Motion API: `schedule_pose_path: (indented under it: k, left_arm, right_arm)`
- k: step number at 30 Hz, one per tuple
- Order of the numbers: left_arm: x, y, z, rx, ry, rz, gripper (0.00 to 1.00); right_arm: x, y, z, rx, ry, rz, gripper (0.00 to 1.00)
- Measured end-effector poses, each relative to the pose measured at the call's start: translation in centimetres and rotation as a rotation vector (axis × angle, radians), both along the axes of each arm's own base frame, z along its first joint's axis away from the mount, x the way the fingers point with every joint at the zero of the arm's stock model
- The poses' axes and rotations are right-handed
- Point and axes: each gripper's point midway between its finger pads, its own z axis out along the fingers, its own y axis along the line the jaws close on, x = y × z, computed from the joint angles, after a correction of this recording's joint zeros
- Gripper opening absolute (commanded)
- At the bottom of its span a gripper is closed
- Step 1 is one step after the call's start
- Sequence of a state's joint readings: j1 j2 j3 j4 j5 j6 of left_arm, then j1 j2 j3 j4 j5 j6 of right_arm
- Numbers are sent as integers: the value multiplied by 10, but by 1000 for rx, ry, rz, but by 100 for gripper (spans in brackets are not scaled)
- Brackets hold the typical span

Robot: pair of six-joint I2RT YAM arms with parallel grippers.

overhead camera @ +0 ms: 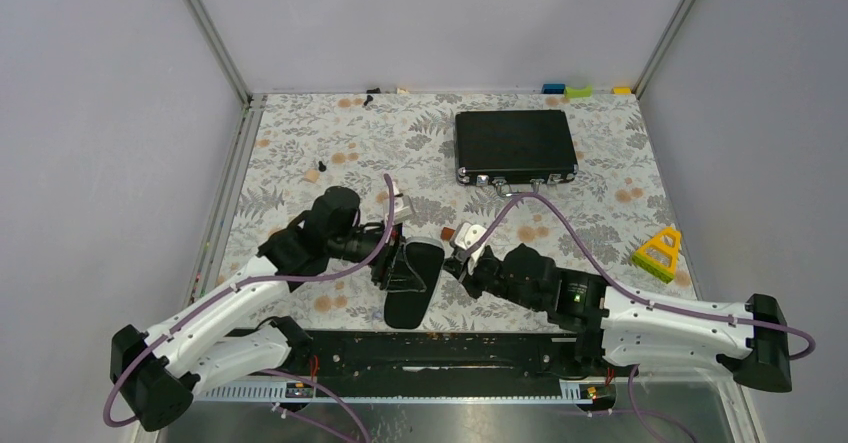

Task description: Open the umbrella

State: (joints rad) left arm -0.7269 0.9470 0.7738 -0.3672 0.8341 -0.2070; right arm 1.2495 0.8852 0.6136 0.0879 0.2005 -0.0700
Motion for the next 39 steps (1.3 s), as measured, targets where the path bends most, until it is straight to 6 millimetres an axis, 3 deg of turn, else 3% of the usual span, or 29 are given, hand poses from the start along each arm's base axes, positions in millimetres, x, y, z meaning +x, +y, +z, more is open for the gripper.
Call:
schedule_pose_path:
  k: [6, 20, 39]
  left_arm:
    - [-12, -2, 5, -8, -25, -27, 0]
    - [-24, -11, 14, -47, -76, -78, 0]
    - [-38, -18, -26, 97, 26, -145, 0]
  right_arm:
    - [1, -5, 23, 24, -14, -12, 0]
    - [-17, -24, 40, -17, -72, 98, 0]
    - [-5, -30, 21, -446, -329, 193, 0]
